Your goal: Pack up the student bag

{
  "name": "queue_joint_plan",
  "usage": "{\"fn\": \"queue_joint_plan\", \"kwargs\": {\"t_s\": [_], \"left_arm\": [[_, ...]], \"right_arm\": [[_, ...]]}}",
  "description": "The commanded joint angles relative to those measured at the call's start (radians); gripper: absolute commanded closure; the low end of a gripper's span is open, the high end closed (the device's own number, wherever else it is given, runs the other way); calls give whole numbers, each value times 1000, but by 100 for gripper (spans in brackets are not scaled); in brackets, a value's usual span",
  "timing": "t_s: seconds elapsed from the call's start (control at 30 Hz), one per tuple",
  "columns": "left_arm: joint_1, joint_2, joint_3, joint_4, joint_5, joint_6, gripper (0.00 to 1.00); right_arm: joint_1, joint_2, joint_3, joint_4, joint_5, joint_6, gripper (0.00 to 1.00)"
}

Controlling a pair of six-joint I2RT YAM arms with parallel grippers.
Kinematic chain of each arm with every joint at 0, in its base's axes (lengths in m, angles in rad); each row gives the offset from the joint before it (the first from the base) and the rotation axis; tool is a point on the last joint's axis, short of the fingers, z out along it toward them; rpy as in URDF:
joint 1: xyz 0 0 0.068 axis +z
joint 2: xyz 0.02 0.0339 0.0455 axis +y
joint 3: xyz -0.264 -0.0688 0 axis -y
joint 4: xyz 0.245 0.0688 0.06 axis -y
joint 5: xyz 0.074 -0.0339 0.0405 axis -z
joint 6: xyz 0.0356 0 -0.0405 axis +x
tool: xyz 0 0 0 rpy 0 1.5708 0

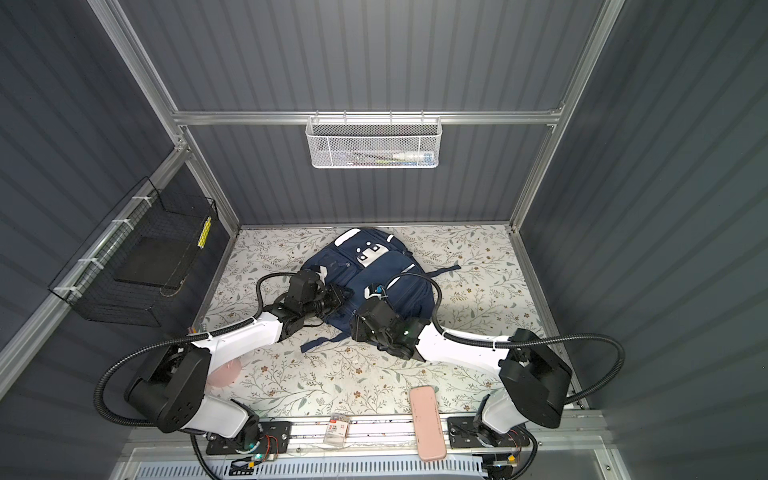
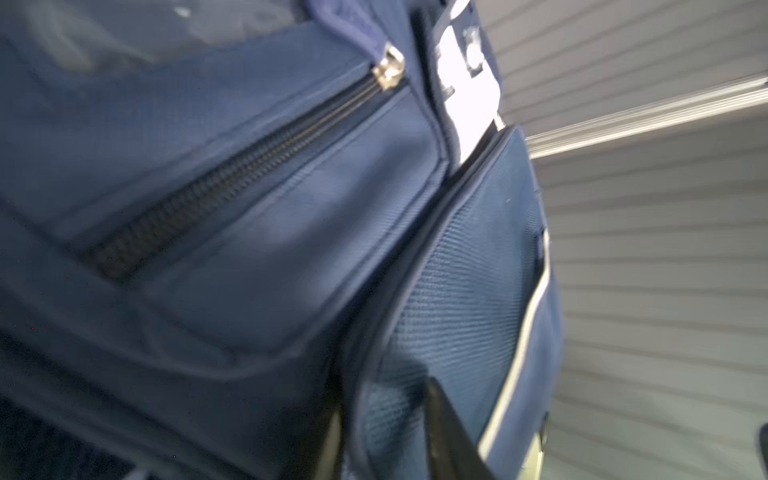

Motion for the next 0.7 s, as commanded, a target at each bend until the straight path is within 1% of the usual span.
{"fn": "queue_joint_plan", "kwargs": {"t_s": [0.0, 0.03, 0.1, 0.2, 0.3, 0.4, 0.43, 0.6, 0.67], "left_arm": [[-11, 22, 18, 49, 58, 5, 90], [-11, 19, 18, 49, 64, 6, 95], [-11, 6, 20, 43, 65, 4, 100], [-12, -14, 30, 24, 70, -1, 100], [-11, -28, 43, 1, 73, 7, 100], [-11, -35, 37, 4, 77, -1, 100], [-12, -39, 35, 9, 81, -6, 100], [-12, -53, 25, 12, 88, -15, 100], [-11, -58, 24, 10, 90, -15, 100]], "right_arm": [[4, 20, 17, 24, 4, 28, 49], [2, 28, 17, 30, 19, 31, 49], [-2, 51, 38, 30, 27, 26, 48], [-4, 109, 121, -78, 64, 59, 45], [-7, 142, 129, -84, 83, 81, 46], [-18, 166, 147, -140, 129, 66, 48], [-27, 171, 148, -147, 129, 65, 49], [-53, 192, 112, -119, 111, 91, 53], [-66, 198, 91, -76, 90, 87, 57]]}}
